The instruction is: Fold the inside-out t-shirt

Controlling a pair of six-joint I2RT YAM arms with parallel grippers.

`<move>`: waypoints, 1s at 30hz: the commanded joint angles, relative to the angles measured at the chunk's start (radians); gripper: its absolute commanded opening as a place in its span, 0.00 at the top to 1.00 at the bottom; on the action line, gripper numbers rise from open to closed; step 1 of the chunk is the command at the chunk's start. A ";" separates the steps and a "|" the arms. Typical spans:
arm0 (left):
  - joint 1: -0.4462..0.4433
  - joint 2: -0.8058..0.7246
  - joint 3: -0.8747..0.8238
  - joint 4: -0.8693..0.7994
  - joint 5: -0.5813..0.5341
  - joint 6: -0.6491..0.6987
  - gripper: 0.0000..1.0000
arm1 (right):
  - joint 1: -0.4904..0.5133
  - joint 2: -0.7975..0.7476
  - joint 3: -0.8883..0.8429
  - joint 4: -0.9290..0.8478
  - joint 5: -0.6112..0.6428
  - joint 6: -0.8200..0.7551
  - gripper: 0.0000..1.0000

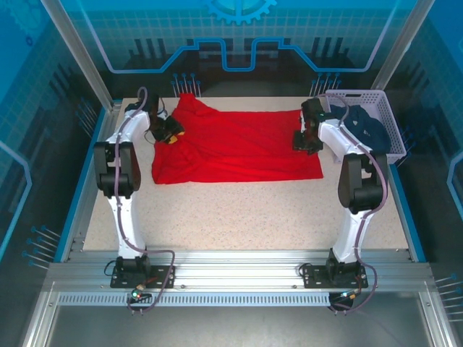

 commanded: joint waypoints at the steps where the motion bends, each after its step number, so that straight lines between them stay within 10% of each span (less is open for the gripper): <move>1: 0.018 -0.003 0.049 -0.002 -0.062 -0.020 0.54 | 0.028 -0.080 -0.036 -0.005 -0.037 0.010 0.63; 14: -0.125 -0.457 -0.713 0.433 -0.071 -0.150 0.42 | 0.061 -0.187 -0.171 0.035 -0.108 0.010 0.62; 30: -0.206 -0.308 -0.655 0.437 -0.073 -0.099 0.50 | 0.067 -0.187 -0.205 0.052 -0.112 0.014 0.62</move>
